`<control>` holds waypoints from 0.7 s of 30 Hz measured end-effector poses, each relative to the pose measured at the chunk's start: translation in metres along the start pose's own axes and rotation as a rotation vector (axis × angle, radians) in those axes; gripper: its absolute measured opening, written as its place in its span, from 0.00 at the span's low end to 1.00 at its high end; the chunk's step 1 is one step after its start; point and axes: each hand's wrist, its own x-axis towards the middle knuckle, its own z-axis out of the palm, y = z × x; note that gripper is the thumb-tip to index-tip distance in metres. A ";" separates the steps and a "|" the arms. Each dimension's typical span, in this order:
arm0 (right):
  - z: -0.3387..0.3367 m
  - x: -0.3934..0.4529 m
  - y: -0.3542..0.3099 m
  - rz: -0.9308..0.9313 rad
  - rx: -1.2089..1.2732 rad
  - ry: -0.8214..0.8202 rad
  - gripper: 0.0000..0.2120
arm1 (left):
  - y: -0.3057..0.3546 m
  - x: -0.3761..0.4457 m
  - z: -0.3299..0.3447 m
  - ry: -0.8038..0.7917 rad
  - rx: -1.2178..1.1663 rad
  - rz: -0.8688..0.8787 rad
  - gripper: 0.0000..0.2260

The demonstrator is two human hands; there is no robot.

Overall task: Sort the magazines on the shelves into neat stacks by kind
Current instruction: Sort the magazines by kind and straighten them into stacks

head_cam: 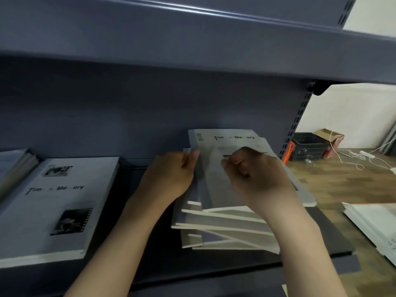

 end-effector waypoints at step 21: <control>-0.025 0.000 0.048 -0.027 -0.049 -0.052 0.12 | 0.008 0.013 -0.029 -0.279 -0.153 -0.355 0.11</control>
